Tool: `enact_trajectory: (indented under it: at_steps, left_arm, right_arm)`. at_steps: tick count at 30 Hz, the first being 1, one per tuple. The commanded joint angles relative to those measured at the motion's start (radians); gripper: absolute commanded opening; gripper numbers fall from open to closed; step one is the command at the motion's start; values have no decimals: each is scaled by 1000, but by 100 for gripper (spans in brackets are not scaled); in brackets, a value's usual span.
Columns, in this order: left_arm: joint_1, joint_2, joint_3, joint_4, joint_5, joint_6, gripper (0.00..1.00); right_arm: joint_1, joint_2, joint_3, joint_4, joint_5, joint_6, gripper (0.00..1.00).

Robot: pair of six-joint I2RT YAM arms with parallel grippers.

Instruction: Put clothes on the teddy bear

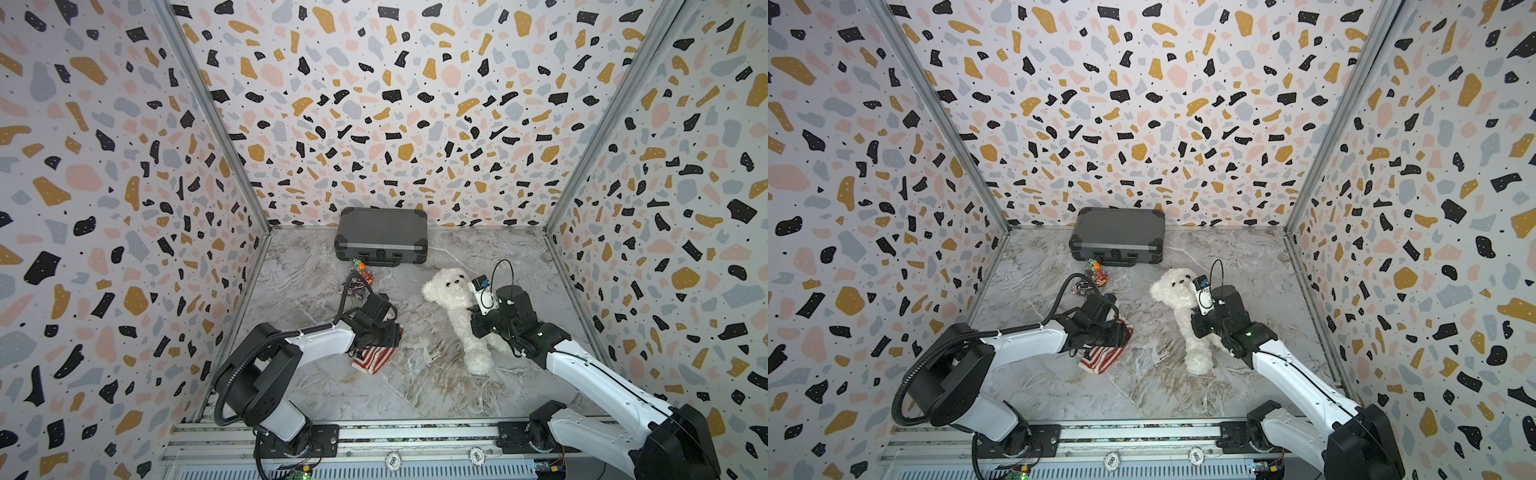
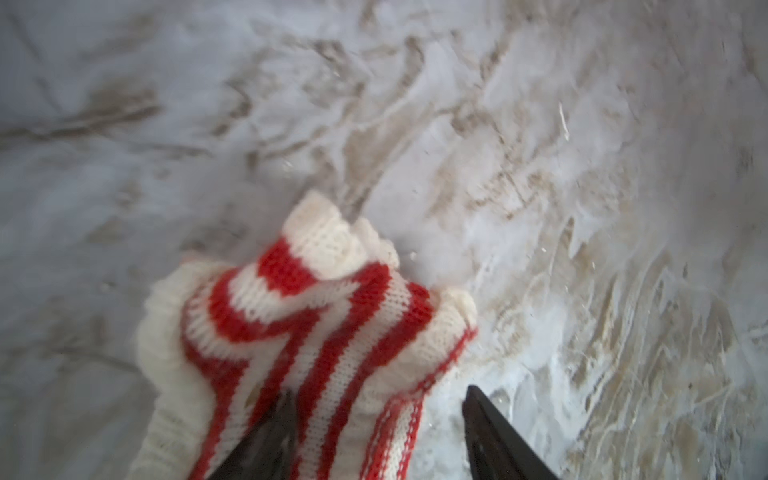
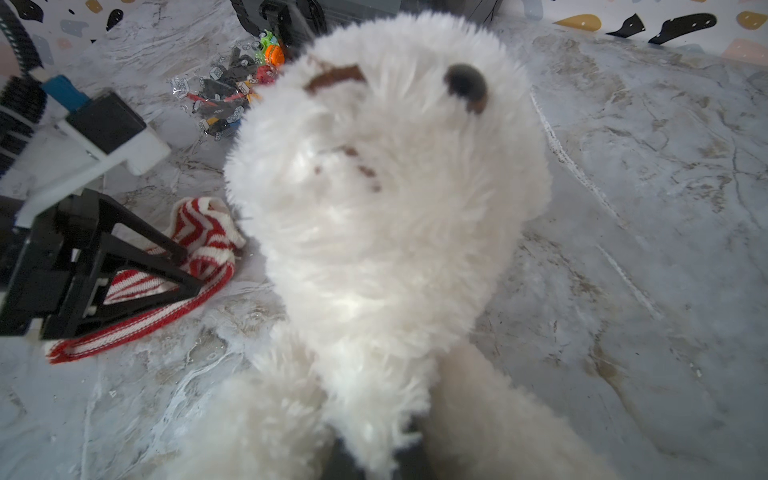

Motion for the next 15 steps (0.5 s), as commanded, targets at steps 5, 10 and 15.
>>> enact_trajectory:
  at_steps: [5,10,15]
  left_arm:
    - [7,-65,93,-117,-84,87,65]
    - [5,-137,80,-254,-144,145,64]
    - [-41,-198,21,-264,-170,126,57]
  right_arm:
    - [47,-1,23,2,-10,-4,0]
    - [125,29,11,29,9,-16,0]
    - [145,57,0,63,-6,-15,0]
